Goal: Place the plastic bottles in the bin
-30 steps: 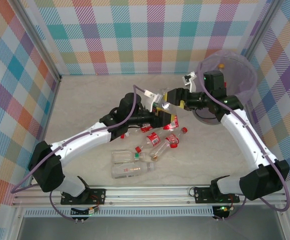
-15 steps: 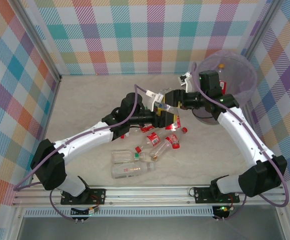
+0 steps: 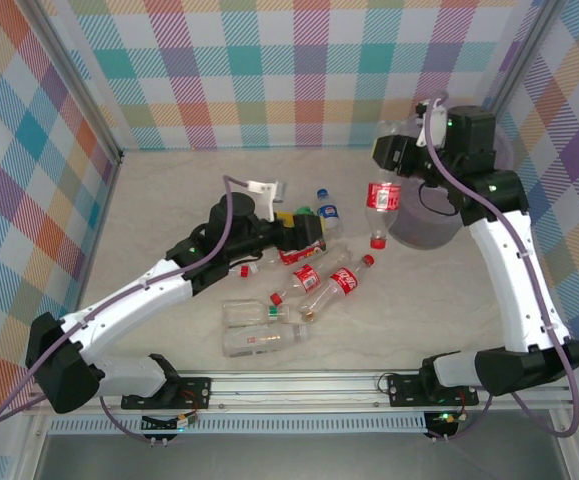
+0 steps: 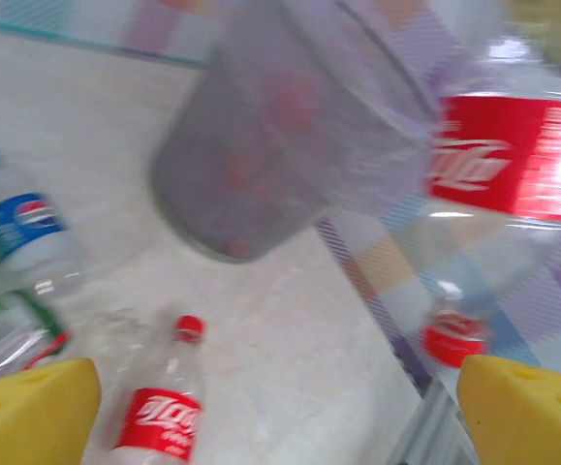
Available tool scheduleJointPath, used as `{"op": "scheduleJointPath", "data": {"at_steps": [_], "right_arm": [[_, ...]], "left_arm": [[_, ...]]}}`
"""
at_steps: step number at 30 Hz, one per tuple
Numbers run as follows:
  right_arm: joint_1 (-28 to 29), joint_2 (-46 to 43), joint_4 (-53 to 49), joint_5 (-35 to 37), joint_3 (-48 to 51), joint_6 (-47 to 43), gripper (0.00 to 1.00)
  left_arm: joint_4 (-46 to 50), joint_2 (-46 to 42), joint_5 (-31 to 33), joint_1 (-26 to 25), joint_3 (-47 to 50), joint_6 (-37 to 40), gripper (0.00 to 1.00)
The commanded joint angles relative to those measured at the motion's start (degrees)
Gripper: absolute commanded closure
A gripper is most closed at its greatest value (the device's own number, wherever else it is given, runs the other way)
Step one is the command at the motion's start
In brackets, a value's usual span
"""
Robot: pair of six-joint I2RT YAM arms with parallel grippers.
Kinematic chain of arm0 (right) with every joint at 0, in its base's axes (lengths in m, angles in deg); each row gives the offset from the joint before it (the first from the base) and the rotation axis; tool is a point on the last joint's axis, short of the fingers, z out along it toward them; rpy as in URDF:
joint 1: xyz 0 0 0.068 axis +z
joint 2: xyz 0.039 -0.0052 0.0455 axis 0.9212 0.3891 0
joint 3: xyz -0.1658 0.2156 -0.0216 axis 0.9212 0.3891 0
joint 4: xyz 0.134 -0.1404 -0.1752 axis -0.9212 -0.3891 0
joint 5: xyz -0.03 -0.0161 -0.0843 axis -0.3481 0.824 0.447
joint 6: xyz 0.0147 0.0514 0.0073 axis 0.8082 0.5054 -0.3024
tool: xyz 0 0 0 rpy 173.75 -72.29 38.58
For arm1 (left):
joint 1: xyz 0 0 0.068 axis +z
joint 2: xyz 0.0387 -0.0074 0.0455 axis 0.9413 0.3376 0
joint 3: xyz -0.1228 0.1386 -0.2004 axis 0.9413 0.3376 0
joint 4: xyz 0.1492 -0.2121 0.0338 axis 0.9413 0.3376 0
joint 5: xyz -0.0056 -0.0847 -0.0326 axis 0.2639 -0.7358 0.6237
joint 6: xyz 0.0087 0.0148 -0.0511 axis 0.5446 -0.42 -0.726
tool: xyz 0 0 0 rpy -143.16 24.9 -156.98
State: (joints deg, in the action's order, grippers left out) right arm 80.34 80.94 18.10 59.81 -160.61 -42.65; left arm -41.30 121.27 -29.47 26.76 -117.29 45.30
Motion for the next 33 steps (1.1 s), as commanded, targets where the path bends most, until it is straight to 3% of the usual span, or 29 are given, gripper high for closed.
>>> {"op": "scheduleJointPath", "data": {"at_steps": [1,7,12,18,24,30,33], "right_arm": [[-1.0,-1.45,3.51,10.56,-5.31,-4.32,0.58],[-3.42,3.54,2.82,23.24,-17.5,-11.95,0.59],[-7.0,5.88,11.24,30.57,-17.32,-18.2,0.64],[-10.57,8.04,21.62,30.81,-9.87,-22.03,0.66],[-13.73,11.46,22.88,28.67,-5.15,-20.65,0.66],[-15.49,13.7,22.24,25.66,-1.03,-17.17,0.66],[-16.5,14.48,21.43,24.95,1.08,-15.3,0.67]], "left_arm": [[18.72,0.3,14.57,1.54,-0.25,-10.11,0.11],[23.98,-3.74,22.33,1.5,7.58,-23.95,0.17],[29.06,-8.36,24.87,1.5,10.94,-29.99,0.18],[43.97,-10.6,23.95,1.13,7.26,-29.36,0.16],[52.9,-11.63,22.21,-3.42,6.46,-32.0,0.13],[51.33,-14.41,19.01,-5.9,12.39,-38.91,0.11],[49.8,-15.81,20.35,-5.98,15.56,-40.18,0.08]]}}
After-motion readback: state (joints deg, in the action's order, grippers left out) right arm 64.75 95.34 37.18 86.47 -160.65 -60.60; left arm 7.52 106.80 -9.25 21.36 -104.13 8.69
